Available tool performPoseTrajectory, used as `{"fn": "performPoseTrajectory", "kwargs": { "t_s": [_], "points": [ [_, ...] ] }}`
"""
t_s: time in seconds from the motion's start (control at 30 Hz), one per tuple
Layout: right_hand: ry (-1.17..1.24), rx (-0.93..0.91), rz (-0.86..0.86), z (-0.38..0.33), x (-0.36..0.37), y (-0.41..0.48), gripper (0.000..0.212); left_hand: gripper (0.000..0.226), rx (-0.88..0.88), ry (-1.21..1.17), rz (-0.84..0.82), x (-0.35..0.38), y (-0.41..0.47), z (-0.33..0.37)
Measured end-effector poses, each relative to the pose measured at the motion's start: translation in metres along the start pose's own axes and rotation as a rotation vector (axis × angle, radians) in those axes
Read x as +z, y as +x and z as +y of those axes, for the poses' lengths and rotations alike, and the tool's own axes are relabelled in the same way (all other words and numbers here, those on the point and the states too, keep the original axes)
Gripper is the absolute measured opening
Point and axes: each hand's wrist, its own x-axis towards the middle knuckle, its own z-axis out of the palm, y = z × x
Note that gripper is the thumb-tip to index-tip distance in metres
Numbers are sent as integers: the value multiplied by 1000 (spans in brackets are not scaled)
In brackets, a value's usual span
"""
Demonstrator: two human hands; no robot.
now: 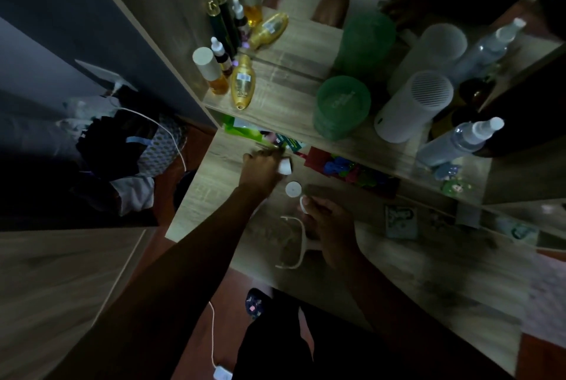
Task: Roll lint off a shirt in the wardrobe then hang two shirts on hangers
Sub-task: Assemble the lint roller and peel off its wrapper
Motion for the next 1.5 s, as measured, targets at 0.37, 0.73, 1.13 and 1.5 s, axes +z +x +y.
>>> {"fn": "performPoseTrajectory", "kwargs": {
  "t_s": [0.37,0.73,1.13,1.5],
  "points": [
    [-38,-63,8,5,8,-5,3,34,-23,-252,214,-25,-35,-49],
    [-36,-27,-82,5,31,-3,15,49,-267,-246,154,27,-133,-41],
    [137,42,-67,4,32,-4,11,29,-328,4,273,39,-138,-17],
    [14,-83,-125,-2,33,-13,12,40,-417,-170,165,34,-133,-26]
  ]
}}
